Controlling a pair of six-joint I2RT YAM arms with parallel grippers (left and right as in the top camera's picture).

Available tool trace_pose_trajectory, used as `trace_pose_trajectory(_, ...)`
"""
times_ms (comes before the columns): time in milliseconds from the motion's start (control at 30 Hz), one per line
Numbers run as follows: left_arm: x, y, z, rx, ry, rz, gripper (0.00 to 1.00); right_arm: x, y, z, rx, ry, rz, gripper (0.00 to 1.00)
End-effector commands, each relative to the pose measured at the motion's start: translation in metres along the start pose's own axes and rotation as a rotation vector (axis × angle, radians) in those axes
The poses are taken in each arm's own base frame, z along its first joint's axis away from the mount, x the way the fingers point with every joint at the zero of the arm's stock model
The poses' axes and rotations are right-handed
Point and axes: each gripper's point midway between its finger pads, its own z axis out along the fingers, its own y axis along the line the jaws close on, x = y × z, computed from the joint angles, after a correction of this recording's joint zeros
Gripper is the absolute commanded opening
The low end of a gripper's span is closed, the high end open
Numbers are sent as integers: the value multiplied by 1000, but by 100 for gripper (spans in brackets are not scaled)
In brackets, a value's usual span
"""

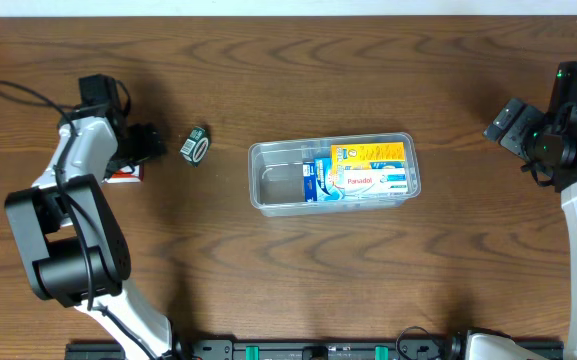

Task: Pack container
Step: 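Close the left gripper on the red-and-white box and lift it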

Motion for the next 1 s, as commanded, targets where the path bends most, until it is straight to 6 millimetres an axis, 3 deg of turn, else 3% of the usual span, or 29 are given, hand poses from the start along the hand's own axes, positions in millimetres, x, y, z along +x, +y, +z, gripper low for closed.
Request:
trace_pose_trajectory(0, -16, -2, -21, -3, -69, 240, 98, -2, -2, 0, 7, -4, 17, 99)
trace_pose_trajectory(167, -19, 13, -21, -77, -69, 373, 98, -2, -2, 0, 7, -4, 17, 99)
trace_pose_trajectory(467, -30, 37, -20, -152, -93, 357, 98, -2, -2, 0, 7, -4, 17, 99)
trace_pose_trajectory(633, -32, 38, -18, -150, -98, 379, 98, -2, -2, 0, 7, -4, 17, 99)
trace_pose_trajectory(967, -15, 30, 12, -93, -21, 392, 98, -2, -2, 0, 7, -4, 17, 99)
